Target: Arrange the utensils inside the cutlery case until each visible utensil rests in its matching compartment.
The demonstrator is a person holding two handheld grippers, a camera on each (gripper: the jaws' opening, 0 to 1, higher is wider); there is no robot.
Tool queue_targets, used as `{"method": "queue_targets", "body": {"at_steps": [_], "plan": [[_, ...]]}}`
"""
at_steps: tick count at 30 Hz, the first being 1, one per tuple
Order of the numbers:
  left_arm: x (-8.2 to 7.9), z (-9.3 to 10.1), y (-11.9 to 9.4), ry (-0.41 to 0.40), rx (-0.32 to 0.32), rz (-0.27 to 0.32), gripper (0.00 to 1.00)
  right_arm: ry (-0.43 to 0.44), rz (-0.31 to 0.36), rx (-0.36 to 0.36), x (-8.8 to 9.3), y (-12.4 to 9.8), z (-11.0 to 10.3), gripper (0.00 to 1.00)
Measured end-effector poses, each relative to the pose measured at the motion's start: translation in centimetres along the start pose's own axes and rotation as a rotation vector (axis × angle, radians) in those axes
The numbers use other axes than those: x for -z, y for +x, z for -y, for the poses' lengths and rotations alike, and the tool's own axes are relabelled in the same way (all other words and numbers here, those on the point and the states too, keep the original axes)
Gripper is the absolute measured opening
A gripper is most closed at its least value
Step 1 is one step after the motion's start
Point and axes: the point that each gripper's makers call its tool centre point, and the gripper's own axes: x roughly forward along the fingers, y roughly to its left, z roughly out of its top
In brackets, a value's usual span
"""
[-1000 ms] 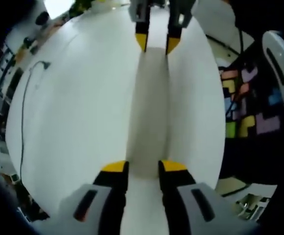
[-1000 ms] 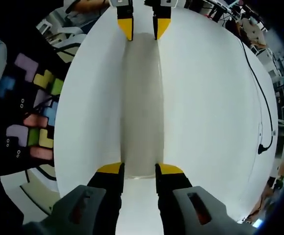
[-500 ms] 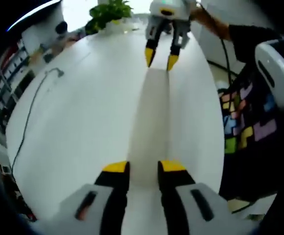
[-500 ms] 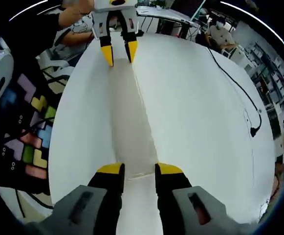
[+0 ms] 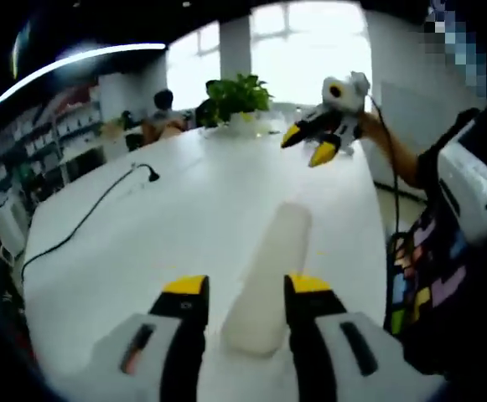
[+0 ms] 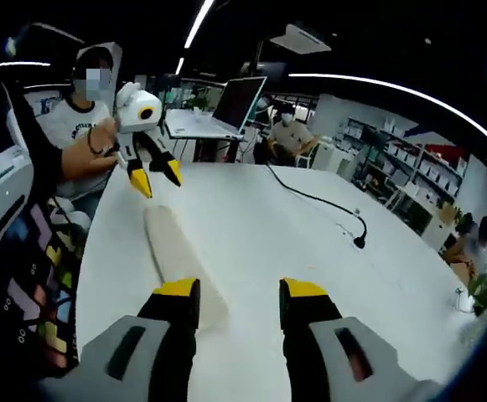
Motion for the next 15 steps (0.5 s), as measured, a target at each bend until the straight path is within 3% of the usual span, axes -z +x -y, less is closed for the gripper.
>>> {"method": "queue_targets", "body": {"at_steps": [4, 7, 8, 11, 15], "plan": [[-1.0, -0.5, -0.8, 0.002, -0.089, 0.099, 0.51, 0.012, 0.082, 0.114, -0.4, -2.0, 0.9, 0.45], [-1.6, -1.4, -1.3, -0.051, -0.187, 0.183, 0.69, -0.004, 0.123, 0.194, -0.4, -3.3, 1.4, 0.54], [-1.7, -1.5, -1.5, -0.035, -0.206, 0.203, 0.72, -0.001, 0.145, 0.237, -0.4, -3.9, 1.8, 0.57], [-1.5, -1.7, -2.4, -0.044, -0.25, 0.218, 0.72, 0.017, 0.169, 0.305, -0.2, -5.2, 2.5, 0.6], [-2.4, -1.6, -3.9, -0.035, -0.303, 0.291, 0.78, 0.058, 0.237, 0.407, -0.4, -7.5, 3.3, 0.66]]}}
